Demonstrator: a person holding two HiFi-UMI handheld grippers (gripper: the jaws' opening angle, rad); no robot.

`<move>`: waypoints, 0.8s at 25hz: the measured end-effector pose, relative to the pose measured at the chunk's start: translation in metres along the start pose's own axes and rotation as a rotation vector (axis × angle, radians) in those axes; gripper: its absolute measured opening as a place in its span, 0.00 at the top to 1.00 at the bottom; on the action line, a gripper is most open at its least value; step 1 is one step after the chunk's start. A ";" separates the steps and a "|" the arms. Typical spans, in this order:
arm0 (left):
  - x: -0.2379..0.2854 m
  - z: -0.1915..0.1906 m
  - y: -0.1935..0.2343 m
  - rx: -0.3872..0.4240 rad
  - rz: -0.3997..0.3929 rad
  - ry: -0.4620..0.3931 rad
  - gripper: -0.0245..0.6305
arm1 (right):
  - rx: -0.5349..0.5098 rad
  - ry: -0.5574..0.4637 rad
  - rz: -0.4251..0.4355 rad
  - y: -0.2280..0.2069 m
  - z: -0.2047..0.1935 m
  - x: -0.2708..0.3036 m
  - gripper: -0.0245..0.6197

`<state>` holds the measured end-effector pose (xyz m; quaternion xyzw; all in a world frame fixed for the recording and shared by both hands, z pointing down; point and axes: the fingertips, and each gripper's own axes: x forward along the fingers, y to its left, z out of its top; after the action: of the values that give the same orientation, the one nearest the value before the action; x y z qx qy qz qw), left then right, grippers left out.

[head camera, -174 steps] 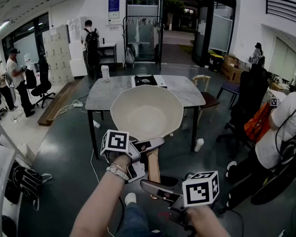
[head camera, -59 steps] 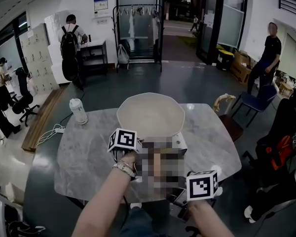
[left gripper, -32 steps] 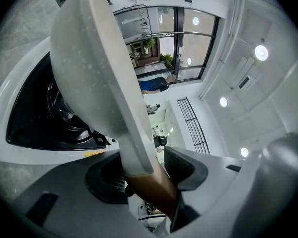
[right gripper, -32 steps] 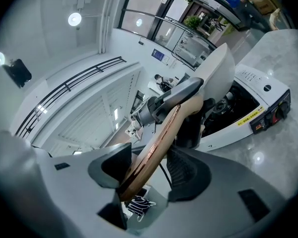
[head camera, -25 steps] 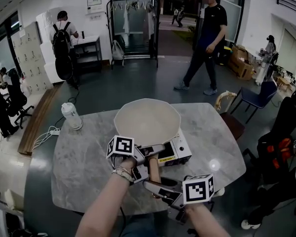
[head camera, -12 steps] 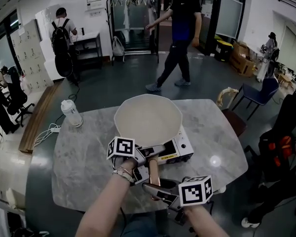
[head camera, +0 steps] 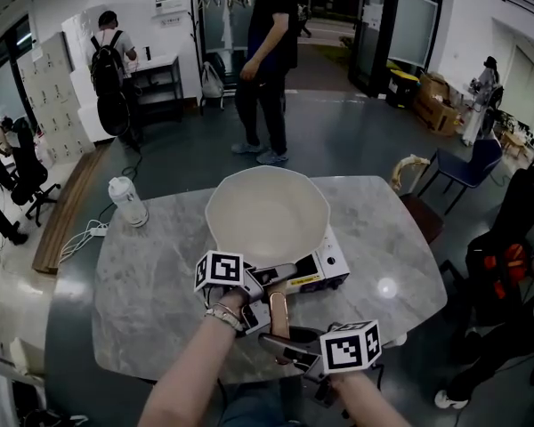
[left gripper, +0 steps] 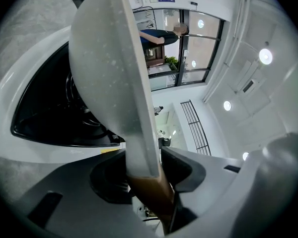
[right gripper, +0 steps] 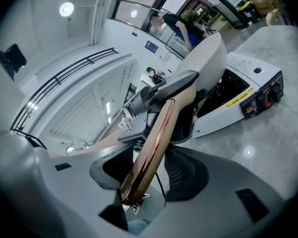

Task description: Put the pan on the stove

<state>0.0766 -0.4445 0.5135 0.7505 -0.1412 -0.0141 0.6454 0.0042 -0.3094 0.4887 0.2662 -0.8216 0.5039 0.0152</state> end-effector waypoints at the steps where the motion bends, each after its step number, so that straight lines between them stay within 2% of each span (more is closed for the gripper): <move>1: 0.000 0.000 0.001 0.000 -0.008 -0.004 0.68 | 0.004 -0.005 0.005 -0.001 0.000 0.000 0.64; 4: 0.000 -0.001 0.003 0.017 -0.025 -0.008 0.67 | -0.007 0.001 -0.011 -0.008 -0.005 0.002 0.64; 7: 0.000 -0.003 0.003 0.024 -0.035 -0.015 0.58 | -0.007 0.015 -0.033 -0.013 -0.011 0.004 0.65; 20: -0.013 -0.011 0.005 0.022 -0.034 -0.036 0.53 | 0.008 -0.029 -0.023 -0.015 -0.010 0.001 0.68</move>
<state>0.0653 -0.4316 0.5184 0.7594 -0.1402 -0.0371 0.6343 0.0078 -0.3065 0.5058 0.2830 -0.8166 0.5030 0.0078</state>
